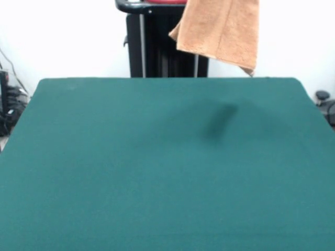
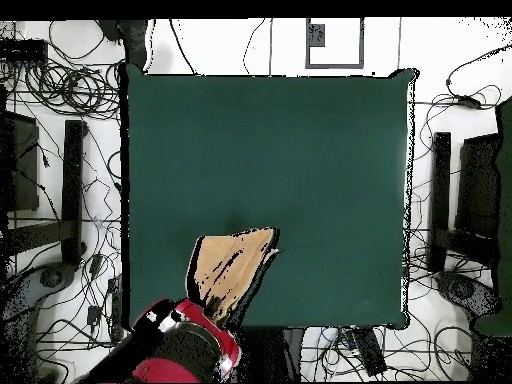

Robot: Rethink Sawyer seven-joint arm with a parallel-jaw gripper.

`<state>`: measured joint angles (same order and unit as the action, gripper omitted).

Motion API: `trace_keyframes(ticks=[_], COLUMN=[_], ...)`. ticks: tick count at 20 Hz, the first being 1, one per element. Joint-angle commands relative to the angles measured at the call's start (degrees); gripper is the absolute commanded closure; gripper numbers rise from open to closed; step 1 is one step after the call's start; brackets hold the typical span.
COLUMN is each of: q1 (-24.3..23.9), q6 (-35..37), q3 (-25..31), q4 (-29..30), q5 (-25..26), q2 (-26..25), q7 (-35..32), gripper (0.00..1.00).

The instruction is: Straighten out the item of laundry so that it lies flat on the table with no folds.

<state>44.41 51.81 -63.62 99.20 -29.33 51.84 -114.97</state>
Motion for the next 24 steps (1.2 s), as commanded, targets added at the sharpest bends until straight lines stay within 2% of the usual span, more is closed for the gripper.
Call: trace_keyframes(ticks=[1, 9, 19, 22, 24], q1=[0.7, -0.8, -4.0, -6.2, -8.5], q6=[-3.3, -12.1, -17.7, -15.9, -11.9], q3=[8.9, 12.9, 16.1, 18.2, 20.6], q4=[6.5, 9.5, 11.4, 12.7, 14.0], q5=[-2.2, -3.0, -1.8, -2.9, -5.3], q2=[-3.0, -4.0, -3.0, -2.3, -0.4], q7=[-18.8, -19.5, -16.6, -16.0, -15.8], gripper=[1.00, 1.00, 1.00, 1.00, 1.00])
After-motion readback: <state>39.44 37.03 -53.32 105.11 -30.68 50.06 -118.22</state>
